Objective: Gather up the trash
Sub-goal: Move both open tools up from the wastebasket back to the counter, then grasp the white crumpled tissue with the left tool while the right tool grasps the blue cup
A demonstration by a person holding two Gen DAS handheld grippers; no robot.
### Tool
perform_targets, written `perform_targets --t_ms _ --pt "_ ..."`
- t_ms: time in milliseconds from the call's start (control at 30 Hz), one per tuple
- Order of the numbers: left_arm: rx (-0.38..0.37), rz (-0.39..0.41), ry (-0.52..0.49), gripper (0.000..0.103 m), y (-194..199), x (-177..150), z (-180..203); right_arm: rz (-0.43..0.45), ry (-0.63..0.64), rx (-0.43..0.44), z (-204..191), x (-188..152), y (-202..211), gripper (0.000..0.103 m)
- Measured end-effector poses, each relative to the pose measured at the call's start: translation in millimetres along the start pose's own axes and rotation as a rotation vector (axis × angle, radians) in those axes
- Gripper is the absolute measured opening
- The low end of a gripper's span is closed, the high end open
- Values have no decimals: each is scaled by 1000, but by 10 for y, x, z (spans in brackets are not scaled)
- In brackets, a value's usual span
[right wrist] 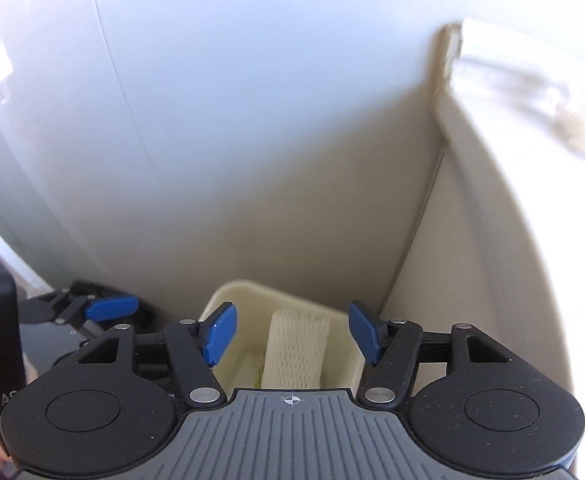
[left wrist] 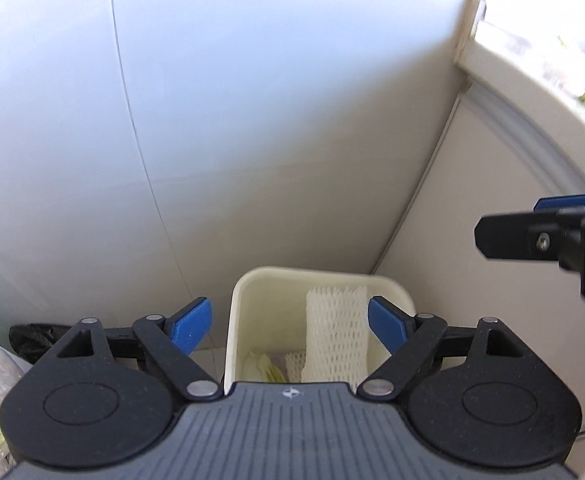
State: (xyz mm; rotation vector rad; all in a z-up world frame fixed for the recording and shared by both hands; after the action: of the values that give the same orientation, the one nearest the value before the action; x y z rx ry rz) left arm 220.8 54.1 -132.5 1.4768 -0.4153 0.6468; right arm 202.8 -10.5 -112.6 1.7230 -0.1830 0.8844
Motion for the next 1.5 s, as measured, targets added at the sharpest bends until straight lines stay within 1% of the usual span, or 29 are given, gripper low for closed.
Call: perform_targets --t_ms 133,200,300,400,467,567,733,800,933,1067,1133,1167,1233,1333,1500 --pt "-11 36 -16 89 140 95 78 51 -27 2 94 86 210 63" --pt "-18 51 -28 92 214 151 115 79 -42 4 134 133 321 68" --pt "-23 72 -40 98 324 229 170 125 -54 10 189 207 480 71" --pt "-33 94 -45 101 436 343 210 169 -50 -3 245 262 651 76" --pt "-42 109 -42 102 491 427 244 198 -49 -14 259 307 752 77" --pt "-58 135 -43 102 596 523 298 240 -59 -24 324 385 897 82" --pt "-79 169 -70 102 679 695 466 301 -87 -43 481 464 1095 84" --pt "-88 178 -81 102 711 757 551 323 -105 -48 563 490 1167 86" --pt "-115 209 -106 102 772 872 719 370 -156 -55 778 513 1343 89" --pt "-149 231 -131 102 752 1014 952 397 -229 -73 1038 529 1451 89" --pt "-165 250 -152 102 731 1085 1084 412 -272 -82 1202 539 1488 92" --pt "-171 263 -166 102 717 1126 1159 420 -294 -82 1283 544 1501 95" --pt "-190 291 -185 102 681 1203 1297 433 -344 -78 1444 544 1532 96" --pt "-223 321 -189 102 636 1304 1459 430 -423 -74 1716 568 1536 96" --pt "-275 353 -191 102 477 1466 1735 449 -552 -100 2254 591 1453 96"
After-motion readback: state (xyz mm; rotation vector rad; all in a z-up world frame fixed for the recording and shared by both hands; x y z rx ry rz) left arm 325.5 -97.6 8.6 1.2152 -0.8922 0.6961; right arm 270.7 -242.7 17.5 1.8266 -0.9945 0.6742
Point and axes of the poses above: each gripper's, at about its wrist camera, not at the fingertips, and y roughly against the way its jaws point, z to its right, x to its top, the point moved 2 cm from there along -y, roughly the way its jaws point
